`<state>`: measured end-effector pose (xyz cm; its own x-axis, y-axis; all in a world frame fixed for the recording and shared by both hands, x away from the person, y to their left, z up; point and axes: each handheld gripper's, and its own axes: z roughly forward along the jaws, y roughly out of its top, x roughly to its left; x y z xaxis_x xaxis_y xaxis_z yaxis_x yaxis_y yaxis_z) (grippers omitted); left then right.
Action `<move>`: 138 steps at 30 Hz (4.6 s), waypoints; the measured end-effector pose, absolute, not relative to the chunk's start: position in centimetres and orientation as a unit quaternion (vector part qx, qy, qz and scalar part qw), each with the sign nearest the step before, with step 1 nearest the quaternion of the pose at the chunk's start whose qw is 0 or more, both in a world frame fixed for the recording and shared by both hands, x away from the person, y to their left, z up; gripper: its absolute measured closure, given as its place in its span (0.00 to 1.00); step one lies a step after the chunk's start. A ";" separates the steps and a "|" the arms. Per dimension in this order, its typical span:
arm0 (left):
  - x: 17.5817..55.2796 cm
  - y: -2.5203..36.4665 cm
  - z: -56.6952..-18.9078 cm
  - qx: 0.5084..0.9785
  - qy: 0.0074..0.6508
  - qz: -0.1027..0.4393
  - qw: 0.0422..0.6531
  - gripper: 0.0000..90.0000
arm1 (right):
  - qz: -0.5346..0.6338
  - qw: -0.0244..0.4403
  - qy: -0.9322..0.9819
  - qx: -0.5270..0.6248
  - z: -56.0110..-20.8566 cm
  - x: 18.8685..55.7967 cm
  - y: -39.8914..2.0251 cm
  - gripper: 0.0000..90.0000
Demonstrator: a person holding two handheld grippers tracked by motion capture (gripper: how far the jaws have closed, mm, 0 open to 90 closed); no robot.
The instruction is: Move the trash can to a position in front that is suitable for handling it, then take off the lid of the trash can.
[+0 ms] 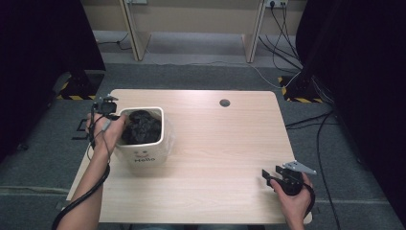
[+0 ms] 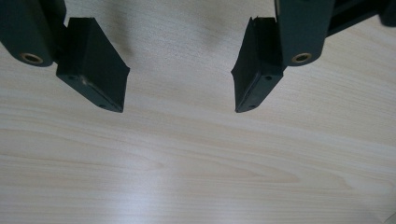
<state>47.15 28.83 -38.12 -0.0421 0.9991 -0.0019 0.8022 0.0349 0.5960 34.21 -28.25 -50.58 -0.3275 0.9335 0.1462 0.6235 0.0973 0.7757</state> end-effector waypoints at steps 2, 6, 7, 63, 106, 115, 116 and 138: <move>47.1 28.6 -38.1 0.658 0.685 0.224 0.219 0.83 | 0.392 0.197 0.714 0.545 -50.6 34.2 -28.3 0.39; 47.0 27.6 -38.3 0.661 0.683 0.224 0.217 0.84 | 0.393 0.197 0.713 0.547 -50.6 34.2 -28.2 0.39; 47.0 27.6 -38.3 0.661 0.683 0.224 0.217 0.84 | 0.393 0.197 0.713 0.547 -50.6 34.2 -28.2 0.39; 40.3 33.4 -37.8 0.673 0.511 0.212 0.491 0.24 | 0.415 0.194 0.721 0.521 -49.4 35.1 -27.0 0.51; 46.9 29.3 -38.3 0.696 0.572 0.249 0.355 0.79 | 0.416 0.188 0.721 0.521 -49.6 35.7 -25.8 0.48; 46.7 28.9 -38.0 0.699 0.569 0.271 0.339 0.83 | 0.414 0.188 0.722 0.522 -49.7 35.7 -25.8 0.48; 46.7 28.8 -38.0 0.698 0.569 0.272 0.338 0.84 | 0.414 0.188 0.722 0.522 -49.7 35.7 -25.8 0.48; 46.5 28.2 -36.9 0.683 0.577 0.283 0.347 0.96 | 0.413 0.189 0.720 0.525 -49.8 35.8 -26.0 0.47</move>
<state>46.52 28.20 -36.89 0.1735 0.9848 -0.0126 0.5918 -0.0940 0.8006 35.80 -26.02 -49.81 -0.3774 0.9118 0.1622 0.6000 0.1073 0.7928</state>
